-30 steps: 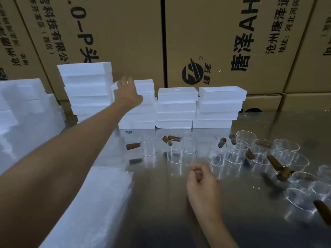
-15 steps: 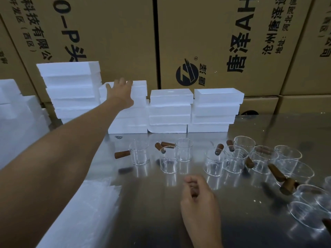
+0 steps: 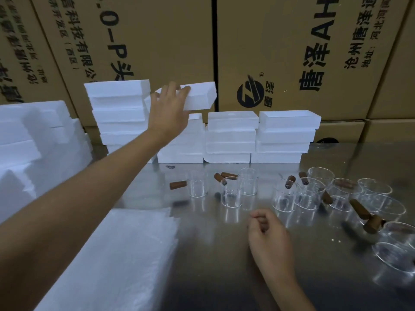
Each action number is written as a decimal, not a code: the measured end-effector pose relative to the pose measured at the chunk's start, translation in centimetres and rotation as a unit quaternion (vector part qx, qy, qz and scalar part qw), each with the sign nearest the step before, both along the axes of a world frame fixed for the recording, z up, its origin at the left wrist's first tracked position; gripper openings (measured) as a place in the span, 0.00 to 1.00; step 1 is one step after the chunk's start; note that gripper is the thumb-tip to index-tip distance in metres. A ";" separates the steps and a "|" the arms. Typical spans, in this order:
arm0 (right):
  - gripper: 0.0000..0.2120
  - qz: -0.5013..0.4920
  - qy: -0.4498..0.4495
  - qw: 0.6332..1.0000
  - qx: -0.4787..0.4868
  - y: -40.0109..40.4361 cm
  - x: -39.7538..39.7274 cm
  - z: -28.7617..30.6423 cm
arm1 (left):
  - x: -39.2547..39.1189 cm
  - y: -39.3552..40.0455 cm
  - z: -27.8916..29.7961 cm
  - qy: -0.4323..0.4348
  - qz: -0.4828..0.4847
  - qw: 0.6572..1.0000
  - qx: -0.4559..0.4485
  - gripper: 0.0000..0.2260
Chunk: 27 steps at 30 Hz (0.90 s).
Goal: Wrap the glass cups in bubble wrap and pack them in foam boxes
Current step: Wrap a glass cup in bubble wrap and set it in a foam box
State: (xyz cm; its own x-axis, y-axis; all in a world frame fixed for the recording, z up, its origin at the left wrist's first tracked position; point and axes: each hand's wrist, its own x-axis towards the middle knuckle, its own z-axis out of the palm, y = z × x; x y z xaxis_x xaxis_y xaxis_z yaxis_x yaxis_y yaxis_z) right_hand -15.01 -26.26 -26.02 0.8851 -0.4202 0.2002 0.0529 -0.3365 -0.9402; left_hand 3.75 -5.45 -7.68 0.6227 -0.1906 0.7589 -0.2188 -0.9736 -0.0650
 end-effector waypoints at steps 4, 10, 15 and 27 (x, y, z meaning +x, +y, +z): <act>0.07 -0.005 0.009 1.000 -0.003 0.0 0.1 0.0 | -6.3 0.0 -1.2 -0.010 -0.051 0.999 -0.005 0.25; 0.08 0.003 0.018 1.000 0.020 -0.2 -0.3 0.0 | -14.2 0.3 -4.8 0.054 -0.158 0.986 -0.004 0.26; 0.08 0.027 -0.024 0.991 0.132 -0.7 -1.3 1.1 | -17.5 1.3 -7.4 0.208 -0.247 0.942 -0.088 0.27; 0.12 0.189 0.030 0.966 0.173 -0.5 -4.0 4.5 | -21.8 -1.6 -11.3 0.406 -0.295 0.634 -0.588 0.43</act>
